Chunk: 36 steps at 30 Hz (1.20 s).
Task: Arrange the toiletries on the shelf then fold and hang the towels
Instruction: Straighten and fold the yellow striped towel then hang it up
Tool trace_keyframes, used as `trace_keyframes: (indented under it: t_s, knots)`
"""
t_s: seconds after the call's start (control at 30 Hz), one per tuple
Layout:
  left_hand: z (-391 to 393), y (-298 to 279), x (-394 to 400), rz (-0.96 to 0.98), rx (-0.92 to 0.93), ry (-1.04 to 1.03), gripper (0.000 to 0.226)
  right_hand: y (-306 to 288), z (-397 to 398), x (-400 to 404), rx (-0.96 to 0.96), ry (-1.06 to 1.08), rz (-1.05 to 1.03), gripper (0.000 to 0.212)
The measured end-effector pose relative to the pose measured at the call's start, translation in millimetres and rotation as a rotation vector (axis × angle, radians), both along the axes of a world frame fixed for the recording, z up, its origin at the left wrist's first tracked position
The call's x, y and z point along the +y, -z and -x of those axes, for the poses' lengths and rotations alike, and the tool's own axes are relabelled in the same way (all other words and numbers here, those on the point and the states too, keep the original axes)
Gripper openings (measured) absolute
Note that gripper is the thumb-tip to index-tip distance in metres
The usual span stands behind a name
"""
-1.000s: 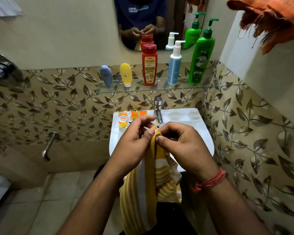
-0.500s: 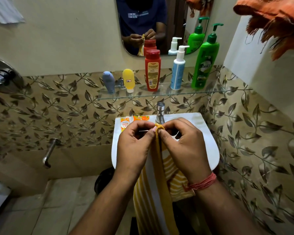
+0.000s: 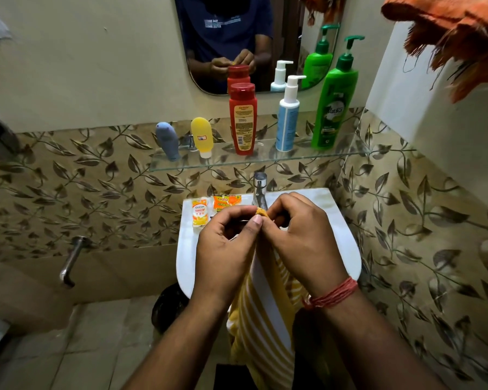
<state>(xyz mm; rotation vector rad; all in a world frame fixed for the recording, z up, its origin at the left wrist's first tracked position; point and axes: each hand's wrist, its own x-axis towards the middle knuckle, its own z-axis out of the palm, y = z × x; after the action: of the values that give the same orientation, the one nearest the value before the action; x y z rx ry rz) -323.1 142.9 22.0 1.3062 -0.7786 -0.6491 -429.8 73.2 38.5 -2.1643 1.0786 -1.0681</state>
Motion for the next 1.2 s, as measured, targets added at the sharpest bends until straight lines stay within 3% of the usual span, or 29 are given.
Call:
trace_keyframes:
  t_s: [0.2,0.4,0.7,0.9,1.03,1.2]
  knots:
    - [-3,0,-8,-0.044,0.054,-0.001,0.013,2,0,-1,0.13,0.012,0.19,0.017]
    - [-4,-4,-15,-0.067,0.071,-0.041,0.027,3,0,-2,0.19,-0.001,0.265,0.017]
    - [-7,-2,-17,-0.019,-0.049,-0.106,0.023,10,2,-5,-0.083,-0.17,-0.042,0.013]
    - [-13,-15,-16,0.059,-0.11,-0.104,0.024,8,11,-3,-0.172,-0.449,-0.2,0.017]
    - [-18,-22,-19,0.074,-0.113,-0.115,0.023,8,12,-2,-0.144,-0.528,-0.281,0.018]
    - [-51,-31,-22,0.091,-0.088,-0.254,0.021,32,20,-6,0.092,-0.582,-0.352,0.013]
